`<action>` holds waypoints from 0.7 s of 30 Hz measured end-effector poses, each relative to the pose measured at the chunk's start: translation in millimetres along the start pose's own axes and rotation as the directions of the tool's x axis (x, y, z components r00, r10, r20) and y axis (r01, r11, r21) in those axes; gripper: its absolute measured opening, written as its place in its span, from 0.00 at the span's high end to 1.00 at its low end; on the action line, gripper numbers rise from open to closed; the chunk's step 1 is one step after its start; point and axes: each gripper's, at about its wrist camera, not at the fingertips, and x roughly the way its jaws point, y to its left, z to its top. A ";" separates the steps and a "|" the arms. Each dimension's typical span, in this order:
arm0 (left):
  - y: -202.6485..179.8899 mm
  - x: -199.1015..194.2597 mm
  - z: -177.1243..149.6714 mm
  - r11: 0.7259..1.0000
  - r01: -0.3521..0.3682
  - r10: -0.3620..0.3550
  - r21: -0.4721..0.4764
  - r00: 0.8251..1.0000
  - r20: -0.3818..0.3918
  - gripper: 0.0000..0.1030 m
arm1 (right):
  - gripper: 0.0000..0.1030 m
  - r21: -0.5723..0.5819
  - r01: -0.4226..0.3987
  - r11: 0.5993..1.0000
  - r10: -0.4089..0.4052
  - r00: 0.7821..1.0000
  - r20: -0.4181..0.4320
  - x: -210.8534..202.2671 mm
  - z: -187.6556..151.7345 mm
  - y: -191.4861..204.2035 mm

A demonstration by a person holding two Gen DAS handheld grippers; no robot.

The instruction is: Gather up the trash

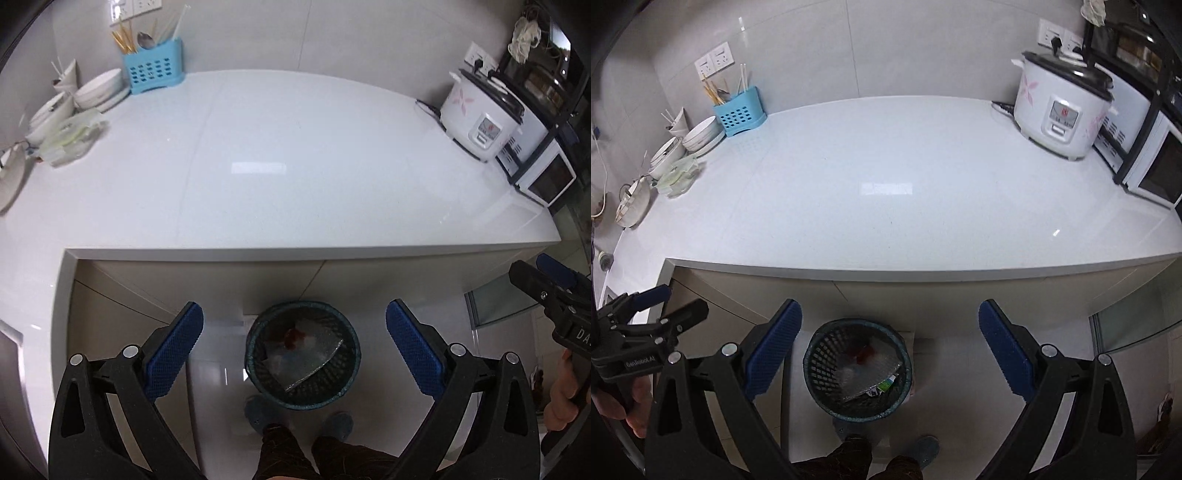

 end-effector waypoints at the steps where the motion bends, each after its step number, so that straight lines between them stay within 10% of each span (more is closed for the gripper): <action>1: 0.4 -9.8 2.9 1.000 -0.006 0.006 0.001 1.000 0.007 0.06 | 0.10 0.002 -0.002 1.000 0.002 1.000 0.001 -6.5 3.1 1.1; 21: -6.9 -83.8 -0.2 0.995 -0.093 0.093 0.021 0.996 0.008 0.06 | 0.10 -0.003 0.019 1.000 -0.019 0.998 -0.067 -66.7 4.8 31.2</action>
